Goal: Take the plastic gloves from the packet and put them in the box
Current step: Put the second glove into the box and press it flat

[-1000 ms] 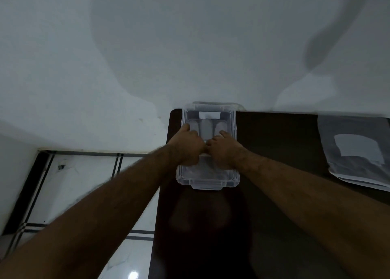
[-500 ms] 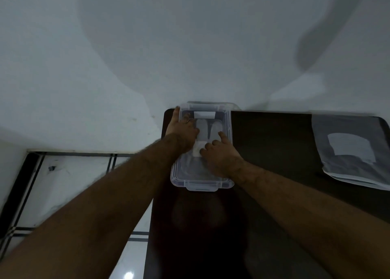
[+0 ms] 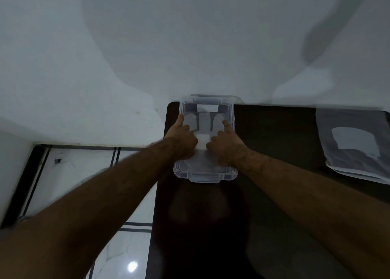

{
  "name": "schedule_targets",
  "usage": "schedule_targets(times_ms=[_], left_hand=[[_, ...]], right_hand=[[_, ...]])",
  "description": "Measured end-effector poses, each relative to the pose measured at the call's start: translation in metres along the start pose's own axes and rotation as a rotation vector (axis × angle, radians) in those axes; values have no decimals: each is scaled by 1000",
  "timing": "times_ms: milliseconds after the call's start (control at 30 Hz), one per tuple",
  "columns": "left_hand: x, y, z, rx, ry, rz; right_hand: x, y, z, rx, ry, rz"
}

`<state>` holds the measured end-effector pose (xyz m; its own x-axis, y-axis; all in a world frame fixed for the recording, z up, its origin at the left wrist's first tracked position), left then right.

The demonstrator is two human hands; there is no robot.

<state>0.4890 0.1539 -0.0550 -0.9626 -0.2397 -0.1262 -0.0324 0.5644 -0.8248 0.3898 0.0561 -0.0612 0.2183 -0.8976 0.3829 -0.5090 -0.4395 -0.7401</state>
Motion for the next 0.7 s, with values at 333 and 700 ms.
schedule_targets(times_ms=[333, 700], left_hand=[[23, 12, -11, -136, 227, 75], [14, -3, -11, -154, 174, 21]], right_hand=[[-14, 9, -5, -45, -171, -35], [-5, 3, -2, 52, -88, 75]])
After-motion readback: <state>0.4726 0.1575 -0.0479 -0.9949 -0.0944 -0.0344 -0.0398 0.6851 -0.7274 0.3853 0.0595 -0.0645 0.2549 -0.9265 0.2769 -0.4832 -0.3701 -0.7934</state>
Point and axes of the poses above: each hand's wrist, its own z-axis towards the middle knuckle, its own y-axis out of the palm, x = y × z, the point moved 4 cm from there along z, towards the middle knuckle, and after that the axes turned 12 degrees about -z, right-handed, at the moved point
